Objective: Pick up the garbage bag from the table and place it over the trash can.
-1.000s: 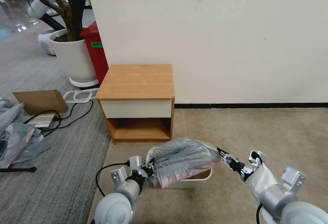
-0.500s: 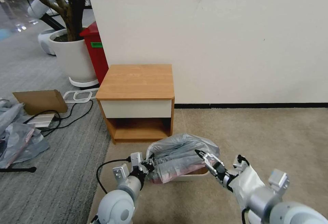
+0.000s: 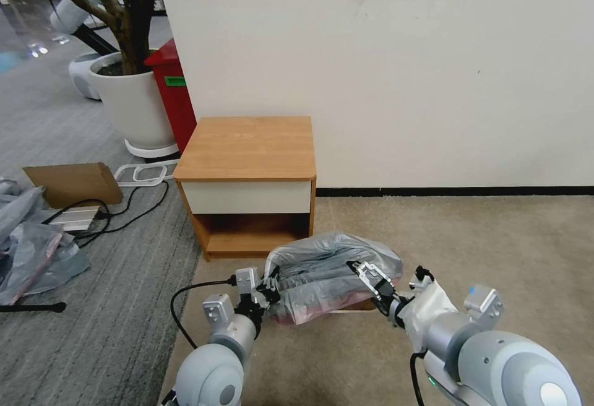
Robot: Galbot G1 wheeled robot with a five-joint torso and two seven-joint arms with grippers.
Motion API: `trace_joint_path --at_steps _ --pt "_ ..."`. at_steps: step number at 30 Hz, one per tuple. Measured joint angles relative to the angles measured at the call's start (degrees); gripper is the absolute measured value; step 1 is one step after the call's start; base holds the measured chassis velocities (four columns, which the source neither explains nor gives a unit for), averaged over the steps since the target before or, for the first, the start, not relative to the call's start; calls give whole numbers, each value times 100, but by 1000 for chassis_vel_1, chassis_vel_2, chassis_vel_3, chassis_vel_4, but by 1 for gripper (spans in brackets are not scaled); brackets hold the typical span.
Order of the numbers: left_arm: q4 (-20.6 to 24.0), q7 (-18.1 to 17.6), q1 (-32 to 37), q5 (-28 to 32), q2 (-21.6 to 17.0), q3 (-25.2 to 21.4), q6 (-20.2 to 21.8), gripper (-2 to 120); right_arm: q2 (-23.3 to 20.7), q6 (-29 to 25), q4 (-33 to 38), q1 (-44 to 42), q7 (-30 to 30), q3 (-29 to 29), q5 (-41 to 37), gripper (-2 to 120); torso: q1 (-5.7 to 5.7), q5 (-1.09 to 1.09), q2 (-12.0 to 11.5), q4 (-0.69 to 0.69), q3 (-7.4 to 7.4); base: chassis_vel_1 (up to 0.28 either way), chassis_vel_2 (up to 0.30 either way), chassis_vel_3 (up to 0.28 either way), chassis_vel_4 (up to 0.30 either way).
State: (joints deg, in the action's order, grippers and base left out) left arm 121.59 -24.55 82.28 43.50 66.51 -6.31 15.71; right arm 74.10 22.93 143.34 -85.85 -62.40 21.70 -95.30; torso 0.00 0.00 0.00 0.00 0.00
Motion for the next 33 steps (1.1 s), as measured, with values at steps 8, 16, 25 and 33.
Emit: trace_joint_path --at_steps 8,16,25,33 --pt "74 -4 20 42 7 -3 0 4 76 -6 -5 64 228 -150 187 100 0 0 0 0 0 0 0 0 0" --pt "150 -273 3 627 94 -25 111 4 90 19 -9 -12 515 -196 490 76 0 1 0 0 0 0 0 0 0" --pt "181 -469 -32 1020 142 -28 167 4 92 67 -11 -54 823 -293 952 46 0 0 0 0 0 0 0 0 0" --pt "253 -665 -58 1524 166 -89 284 4 100 168 -62 -88 1068 -428 1473 14 0 0 0 0 0 0 0 0 0"
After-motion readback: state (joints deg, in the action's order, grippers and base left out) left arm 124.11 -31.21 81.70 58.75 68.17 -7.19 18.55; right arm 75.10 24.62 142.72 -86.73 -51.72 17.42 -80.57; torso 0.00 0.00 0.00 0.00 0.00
